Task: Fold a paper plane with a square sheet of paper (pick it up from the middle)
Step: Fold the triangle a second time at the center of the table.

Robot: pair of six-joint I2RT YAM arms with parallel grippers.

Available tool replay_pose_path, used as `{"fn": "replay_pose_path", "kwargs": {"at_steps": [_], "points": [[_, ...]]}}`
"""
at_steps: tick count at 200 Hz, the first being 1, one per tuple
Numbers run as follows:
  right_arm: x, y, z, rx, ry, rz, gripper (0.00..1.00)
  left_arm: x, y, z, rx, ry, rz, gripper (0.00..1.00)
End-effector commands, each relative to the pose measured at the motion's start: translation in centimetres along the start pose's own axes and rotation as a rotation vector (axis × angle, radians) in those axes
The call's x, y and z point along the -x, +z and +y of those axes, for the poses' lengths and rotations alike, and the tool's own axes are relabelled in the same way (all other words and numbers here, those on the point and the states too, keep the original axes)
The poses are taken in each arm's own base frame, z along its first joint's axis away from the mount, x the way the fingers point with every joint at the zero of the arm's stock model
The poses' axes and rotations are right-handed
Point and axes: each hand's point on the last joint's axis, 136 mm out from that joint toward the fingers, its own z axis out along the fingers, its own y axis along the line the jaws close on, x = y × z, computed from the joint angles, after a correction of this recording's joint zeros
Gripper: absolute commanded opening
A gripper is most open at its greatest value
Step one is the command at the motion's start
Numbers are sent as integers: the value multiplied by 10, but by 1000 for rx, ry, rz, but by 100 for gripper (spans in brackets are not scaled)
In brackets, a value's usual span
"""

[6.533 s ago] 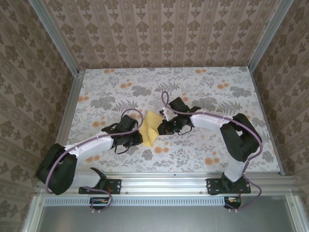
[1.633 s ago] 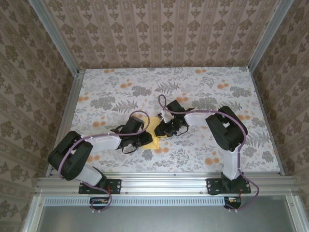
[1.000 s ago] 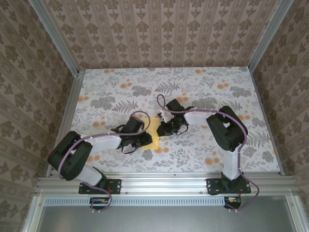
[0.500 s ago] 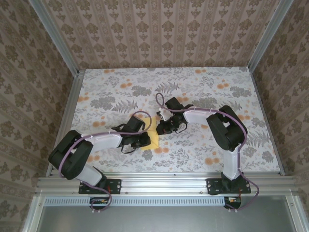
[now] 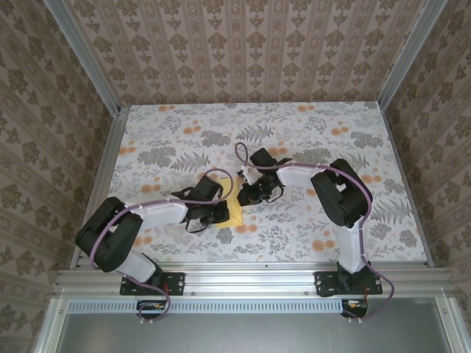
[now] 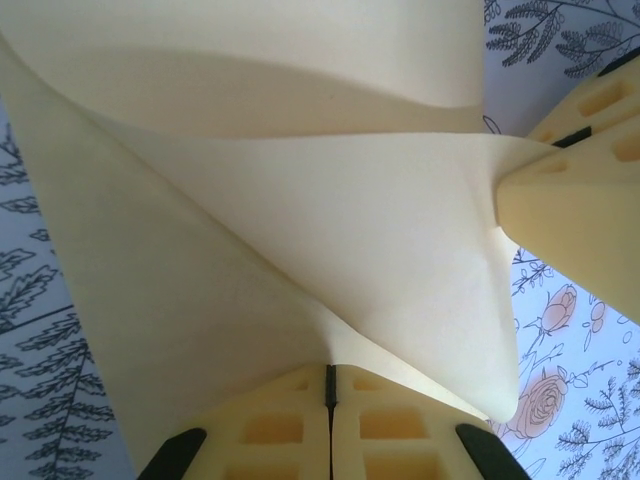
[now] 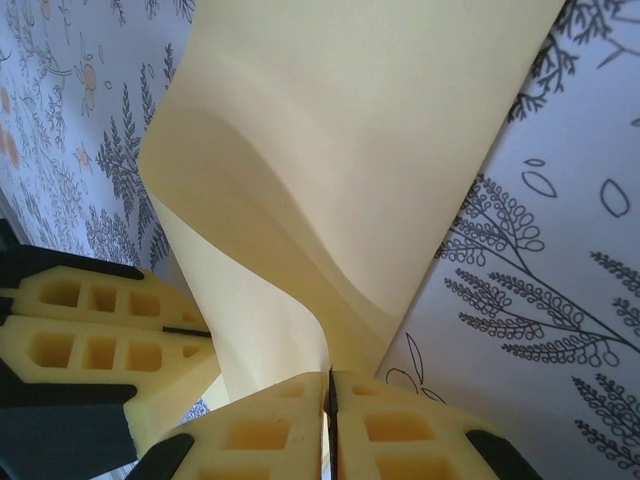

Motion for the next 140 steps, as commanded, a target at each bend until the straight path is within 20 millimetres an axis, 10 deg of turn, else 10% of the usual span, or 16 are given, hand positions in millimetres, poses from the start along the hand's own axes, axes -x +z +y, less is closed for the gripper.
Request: {"fn": "replay_pose_path", "kwargs": {"at_steps": [1,140], "points": [[1,4,0,-16,-18,15,11,-17,5,21,106,24,66,7],[-1,8,-12,-84,-13,33,12,-24,7,26,161,46,82,4]]}}
